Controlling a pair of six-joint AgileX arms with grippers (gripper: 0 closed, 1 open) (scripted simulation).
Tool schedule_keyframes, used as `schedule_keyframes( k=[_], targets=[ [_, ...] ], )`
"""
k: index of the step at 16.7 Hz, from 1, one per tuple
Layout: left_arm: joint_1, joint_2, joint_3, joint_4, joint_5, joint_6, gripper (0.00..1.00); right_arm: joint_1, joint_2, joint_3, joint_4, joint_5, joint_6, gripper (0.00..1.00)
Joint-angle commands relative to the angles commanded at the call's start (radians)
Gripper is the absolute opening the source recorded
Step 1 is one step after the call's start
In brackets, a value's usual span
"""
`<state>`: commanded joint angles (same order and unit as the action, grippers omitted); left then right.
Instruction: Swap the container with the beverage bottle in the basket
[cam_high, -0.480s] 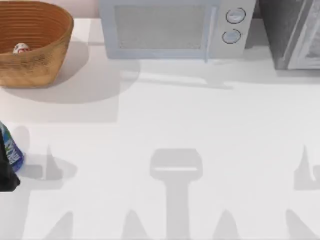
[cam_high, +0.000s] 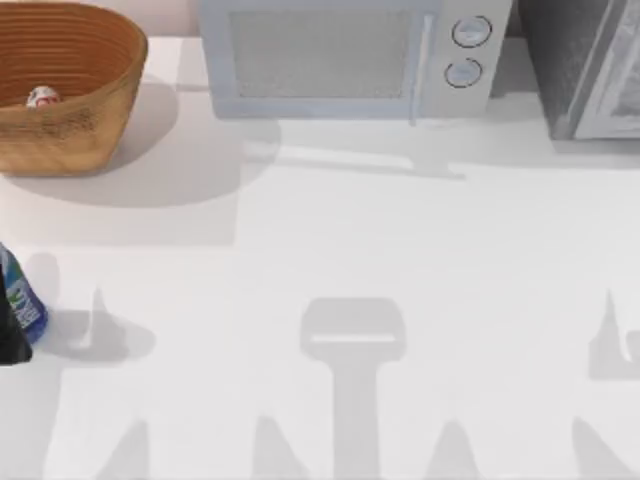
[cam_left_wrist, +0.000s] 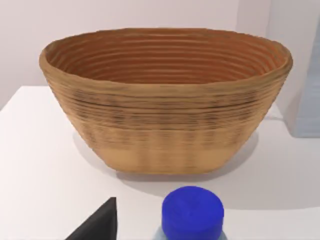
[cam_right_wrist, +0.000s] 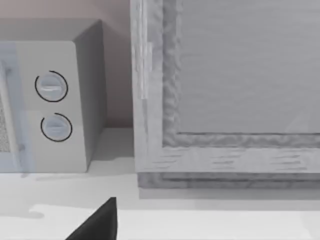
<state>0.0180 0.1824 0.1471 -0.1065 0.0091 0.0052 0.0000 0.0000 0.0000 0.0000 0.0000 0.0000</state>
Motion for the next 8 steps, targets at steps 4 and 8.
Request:
schedule_keyframes(
  k=[4, 8],
  targets=[
    [0.02, 0.267, 0.256, -0.153, 0.021, 0.012, 1.0, 0.0, 0.0, 0.0, 0.0, 0.0, 0.0, 1.0],
    [0.04, 0.606, 0.614, -0.344, 0.054, 0.031, 1.0, 0.0, 0.0, 0.0, 0.0, 0.0, 0.0, 1.0]
  ],
)
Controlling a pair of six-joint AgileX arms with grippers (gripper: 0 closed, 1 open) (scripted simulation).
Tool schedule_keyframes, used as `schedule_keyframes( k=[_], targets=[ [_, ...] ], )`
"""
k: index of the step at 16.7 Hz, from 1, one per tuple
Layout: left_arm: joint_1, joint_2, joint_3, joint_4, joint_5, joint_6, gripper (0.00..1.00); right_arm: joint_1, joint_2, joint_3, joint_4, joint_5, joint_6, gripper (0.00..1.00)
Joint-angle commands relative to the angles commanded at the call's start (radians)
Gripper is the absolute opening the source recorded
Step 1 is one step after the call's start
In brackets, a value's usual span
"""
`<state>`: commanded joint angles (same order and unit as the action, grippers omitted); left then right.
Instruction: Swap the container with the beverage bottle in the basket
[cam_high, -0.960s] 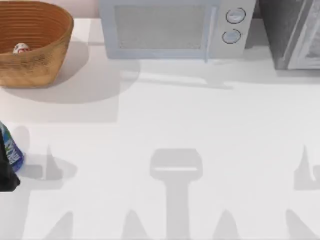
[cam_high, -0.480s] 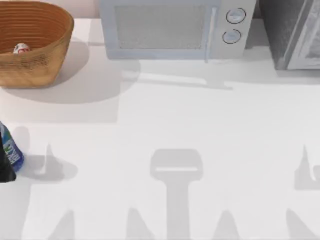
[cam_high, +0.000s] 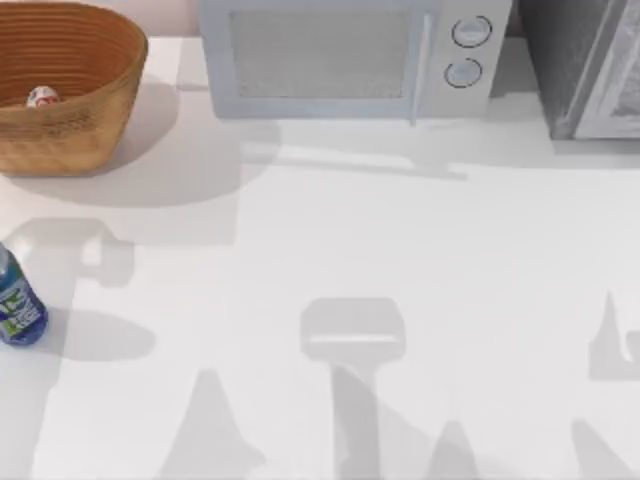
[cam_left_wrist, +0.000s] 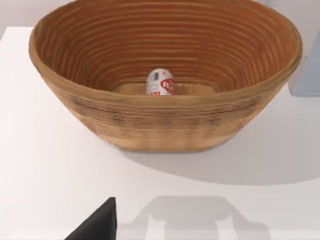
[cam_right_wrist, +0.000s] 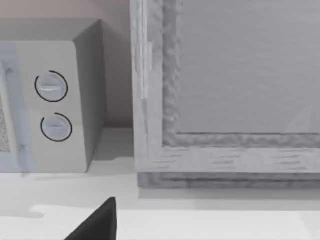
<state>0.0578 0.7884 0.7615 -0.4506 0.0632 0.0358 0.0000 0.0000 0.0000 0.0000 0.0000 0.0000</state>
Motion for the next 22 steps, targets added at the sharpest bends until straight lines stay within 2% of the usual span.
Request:
schedule_keyframes(
  k=[14, 18, 22],
  targets=[
    [0.068, 1.362, 1.512, -0.735, 0.142, 0.076, 1.0, 0.0, 0.0, 0.0, 0.0, 0.0, 0.0, 1.0],
    [0.08, 1.686, 1.846, -0.909, 0.178, 0.089, 1.0, 0.0, 0.0, 0.0, 0.0, 0.0, 0.0, 1.0],
    [0.086, 1.913, 2.065, -1.035, 0.205, 0.095, 1.0, 0.0, 0.0, 0.0, 0.0, 0.0, 0.0, 1.0]
  ],
)
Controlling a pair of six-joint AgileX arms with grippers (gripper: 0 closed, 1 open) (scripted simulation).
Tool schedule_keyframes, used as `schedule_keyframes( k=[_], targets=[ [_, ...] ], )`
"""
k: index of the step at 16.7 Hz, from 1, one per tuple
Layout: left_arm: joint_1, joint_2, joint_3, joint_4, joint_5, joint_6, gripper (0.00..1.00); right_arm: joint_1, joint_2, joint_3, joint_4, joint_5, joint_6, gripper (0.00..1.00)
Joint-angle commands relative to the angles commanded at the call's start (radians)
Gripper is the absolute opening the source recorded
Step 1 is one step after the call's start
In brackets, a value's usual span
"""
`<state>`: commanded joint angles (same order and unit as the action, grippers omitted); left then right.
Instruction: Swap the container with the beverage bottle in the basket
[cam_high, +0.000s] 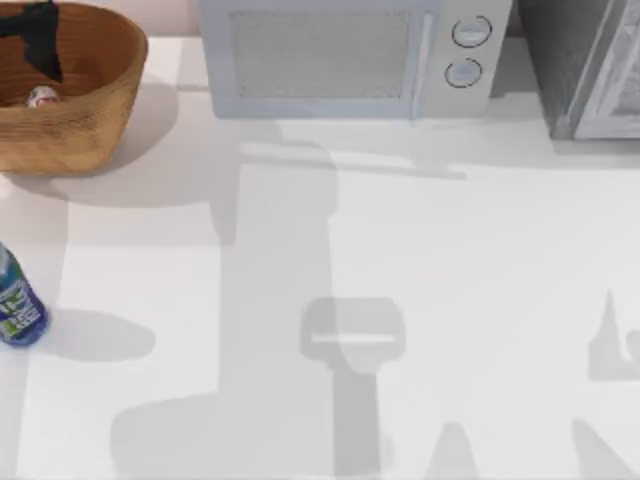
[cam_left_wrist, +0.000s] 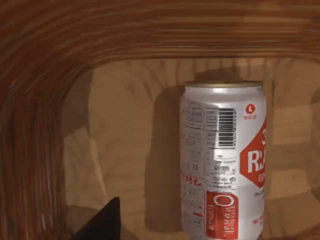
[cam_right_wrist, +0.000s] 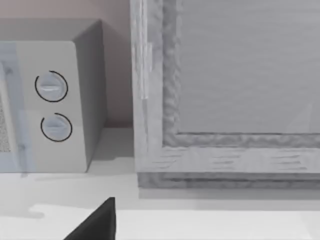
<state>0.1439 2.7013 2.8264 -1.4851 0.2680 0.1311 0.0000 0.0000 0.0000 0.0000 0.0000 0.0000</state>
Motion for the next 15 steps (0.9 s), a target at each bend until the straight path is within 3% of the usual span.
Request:
schedule_keyframes(
  k=[15],
  targets=[
    [-0.01, 0.157, 0.157, -0.056, 0.01, -0.009, 1.0, 0.0, 0.0, 0.0, 0.0, 0.0, 0.0, 1.0]
  ],
)
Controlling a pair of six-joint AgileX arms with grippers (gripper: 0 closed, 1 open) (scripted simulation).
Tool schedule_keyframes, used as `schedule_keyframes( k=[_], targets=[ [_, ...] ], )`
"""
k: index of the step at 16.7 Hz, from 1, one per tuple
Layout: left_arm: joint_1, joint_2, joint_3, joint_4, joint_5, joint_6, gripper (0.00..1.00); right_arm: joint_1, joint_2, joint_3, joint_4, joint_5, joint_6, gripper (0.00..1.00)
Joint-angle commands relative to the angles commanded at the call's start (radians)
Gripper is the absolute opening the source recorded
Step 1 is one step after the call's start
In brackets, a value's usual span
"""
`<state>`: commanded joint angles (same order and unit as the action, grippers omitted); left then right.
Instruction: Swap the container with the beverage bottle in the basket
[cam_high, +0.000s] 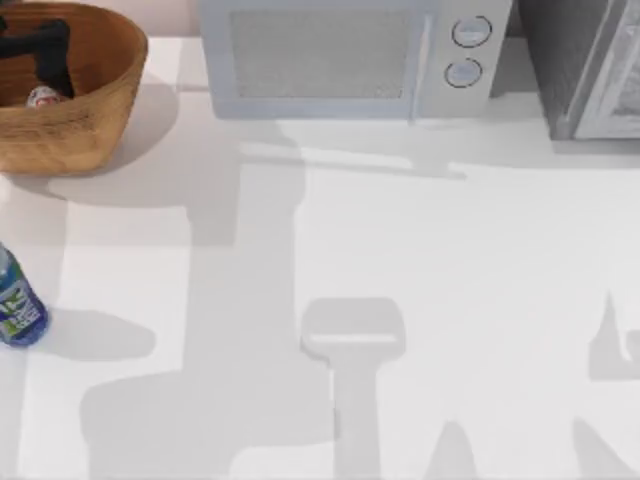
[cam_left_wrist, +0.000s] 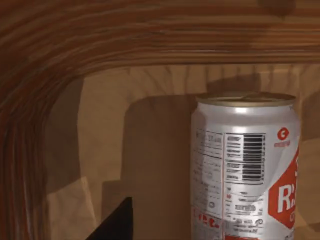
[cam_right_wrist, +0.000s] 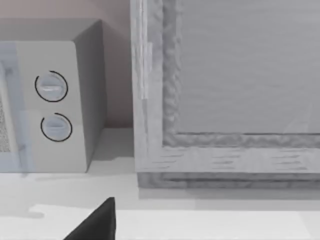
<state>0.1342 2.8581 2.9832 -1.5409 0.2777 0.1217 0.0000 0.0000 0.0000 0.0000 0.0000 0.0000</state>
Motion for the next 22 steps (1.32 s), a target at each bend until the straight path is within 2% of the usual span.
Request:
schedule_keyframes(
  k=[7, 13, 22],
  targets=[
    [-0.016, 0.142, 0.152, -0.004, 0.0, -0.016, 1.0, 0.0, 0.0, 0.0, 0.0, 0.0, 0.0, 1.0],
    [-0.018, 0.159, 0.17, -0.005, 0.0, -0.018, 1.0, 0.0, 0.0, 0.0, 0.0, 0.0, 0.0, 1.0],
    [-0.018, 0.159, 0.17, -0.005, 0.0, -0.018, 0.32, 0.0, 0.0, 0.0, 0.0, 0.0, 0.0, 1.0]
  ],
)
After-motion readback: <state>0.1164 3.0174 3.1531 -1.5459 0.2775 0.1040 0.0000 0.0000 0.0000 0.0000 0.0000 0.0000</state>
